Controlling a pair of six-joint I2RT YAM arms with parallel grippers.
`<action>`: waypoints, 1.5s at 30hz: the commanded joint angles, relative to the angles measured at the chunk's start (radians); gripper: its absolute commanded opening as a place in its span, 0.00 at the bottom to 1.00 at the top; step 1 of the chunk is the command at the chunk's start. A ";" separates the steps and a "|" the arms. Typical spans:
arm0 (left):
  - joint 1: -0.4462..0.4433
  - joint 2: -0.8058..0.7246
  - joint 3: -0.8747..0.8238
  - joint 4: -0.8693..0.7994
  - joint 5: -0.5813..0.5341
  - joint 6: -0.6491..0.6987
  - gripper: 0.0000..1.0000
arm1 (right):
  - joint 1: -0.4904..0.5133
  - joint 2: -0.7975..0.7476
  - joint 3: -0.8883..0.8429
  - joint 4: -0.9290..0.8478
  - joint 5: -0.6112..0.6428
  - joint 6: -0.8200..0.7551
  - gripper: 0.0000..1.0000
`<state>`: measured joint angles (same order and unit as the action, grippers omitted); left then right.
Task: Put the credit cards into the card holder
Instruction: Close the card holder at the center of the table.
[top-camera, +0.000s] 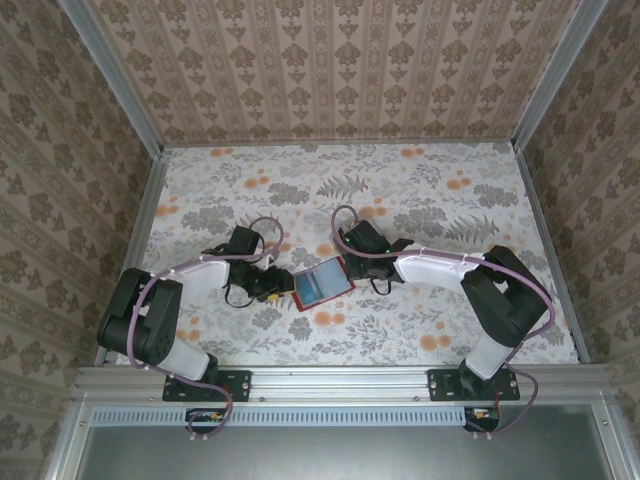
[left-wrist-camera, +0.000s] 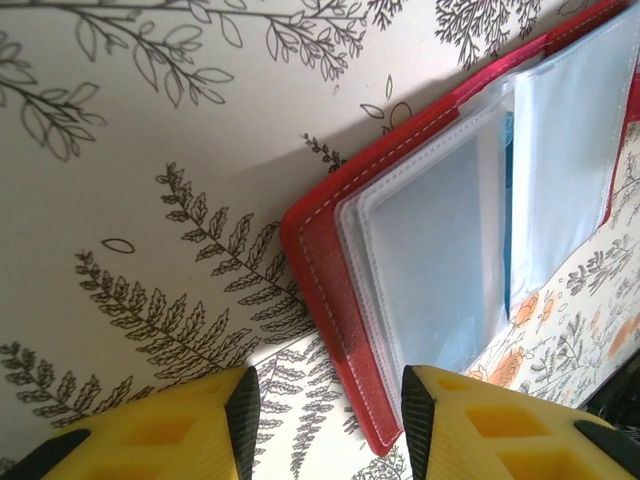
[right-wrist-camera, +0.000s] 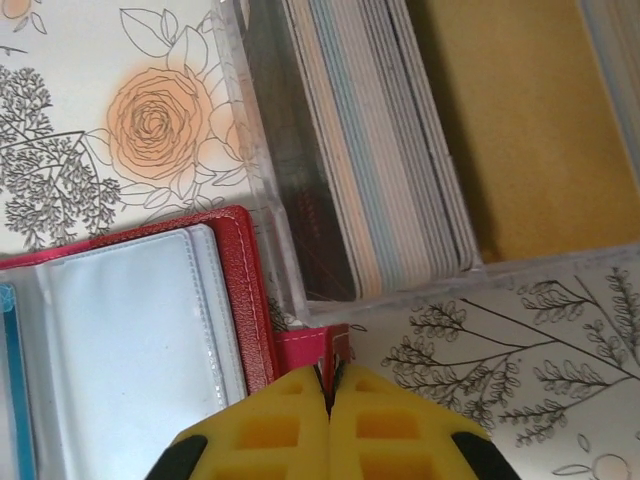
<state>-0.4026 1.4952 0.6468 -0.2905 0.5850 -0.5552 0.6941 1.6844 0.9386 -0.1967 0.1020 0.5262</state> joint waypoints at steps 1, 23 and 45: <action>0.007 0.013 0.028 0.032 0.035 -0.026 0.45 | -0.002 0.020 -0.002 0.039 -0.069 -0.005 0.00; 0.013 -0.029 0.062 0.028 0.096 -0.037 0.34 | 0.058 0.041 -0.138 0.396 -0.367 0.266 0.00; -0.180 0.070 0.163 0.111 0.022 -0.130 0.38 | -0.025 -0.025 -0.346 0.691 -0.504 0.395 0.00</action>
<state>-0.5625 1.5356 0.7700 -0.1867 0.6407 -0.6704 0.6910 1.7054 0.6212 0.4500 -0.3717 0.9096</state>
